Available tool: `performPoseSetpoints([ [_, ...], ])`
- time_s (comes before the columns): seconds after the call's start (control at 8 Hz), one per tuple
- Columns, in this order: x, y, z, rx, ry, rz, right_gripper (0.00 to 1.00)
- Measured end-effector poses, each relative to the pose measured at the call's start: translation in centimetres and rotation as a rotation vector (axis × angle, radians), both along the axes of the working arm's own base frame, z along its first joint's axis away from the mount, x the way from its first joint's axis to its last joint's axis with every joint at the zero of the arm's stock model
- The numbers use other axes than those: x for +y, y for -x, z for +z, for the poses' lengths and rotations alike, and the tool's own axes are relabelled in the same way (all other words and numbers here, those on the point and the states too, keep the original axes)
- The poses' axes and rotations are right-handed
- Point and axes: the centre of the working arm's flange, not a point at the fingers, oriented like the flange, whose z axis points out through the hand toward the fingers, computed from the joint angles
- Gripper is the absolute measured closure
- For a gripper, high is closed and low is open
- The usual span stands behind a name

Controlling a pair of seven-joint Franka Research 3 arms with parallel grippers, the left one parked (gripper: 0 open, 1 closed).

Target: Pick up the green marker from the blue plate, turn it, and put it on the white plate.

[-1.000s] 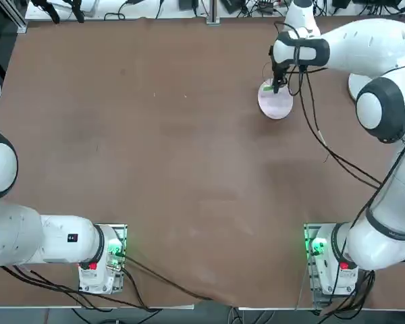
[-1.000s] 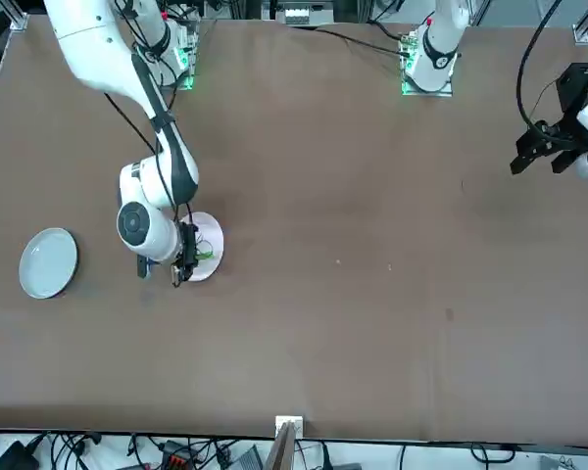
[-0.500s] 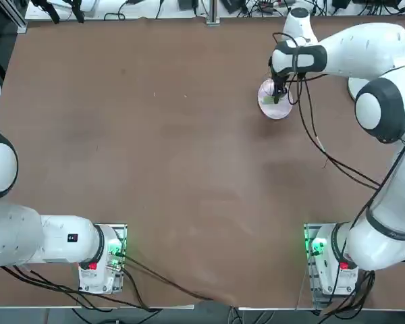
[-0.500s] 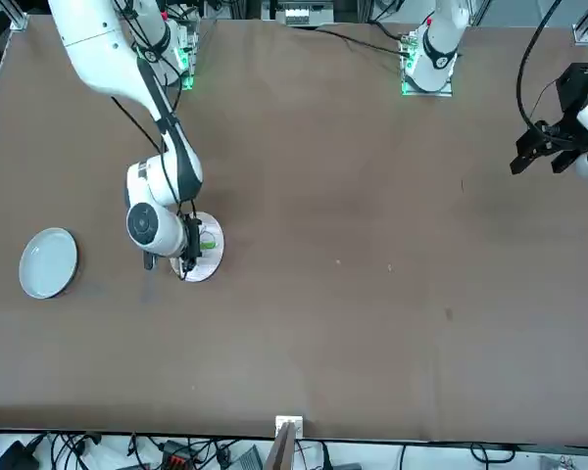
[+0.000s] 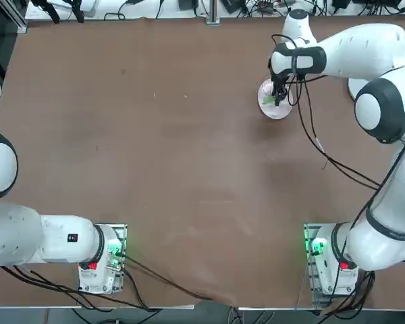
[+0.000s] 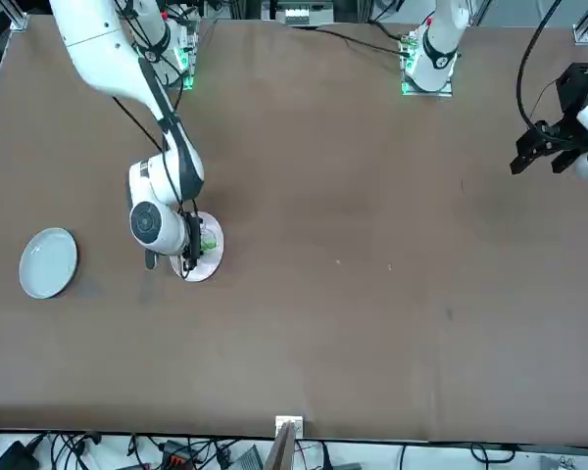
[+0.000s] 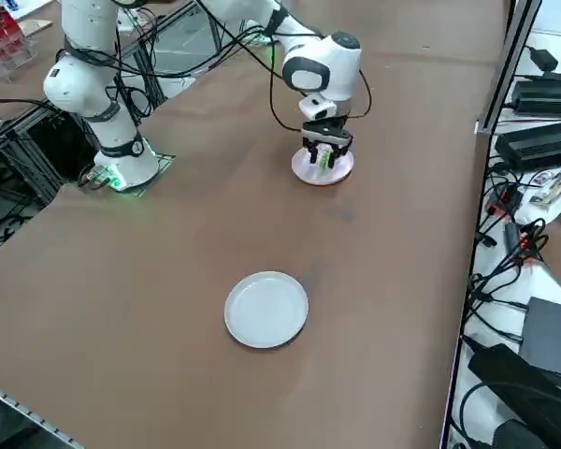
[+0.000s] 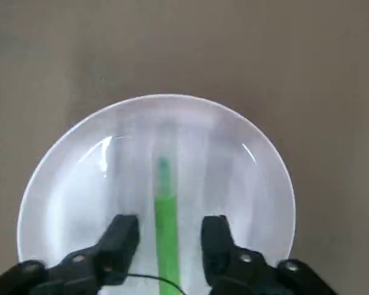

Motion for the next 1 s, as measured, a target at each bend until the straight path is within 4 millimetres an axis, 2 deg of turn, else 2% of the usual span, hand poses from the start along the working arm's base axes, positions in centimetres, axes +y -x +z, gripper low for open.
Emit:
performPoseSetpoints([
  [0.25,-0.3,-0.4,1.6,-0.014,-0.005,0.057,0.0],
  [0.38,-0.8,-0.8,3.6,-0.025,-0.012,0.107,0.0],
  [0.62,-2.7,-2.1,9.4,-0.079,-0.036,0.243,0.0],
  [0.75,-4.5,-2.7,12.3,-0.099,-0.047,0.333,0.0],
  [1.0,-9.6,-3.9,17.1,-0.117,-0.062,0.516,0.0],
])
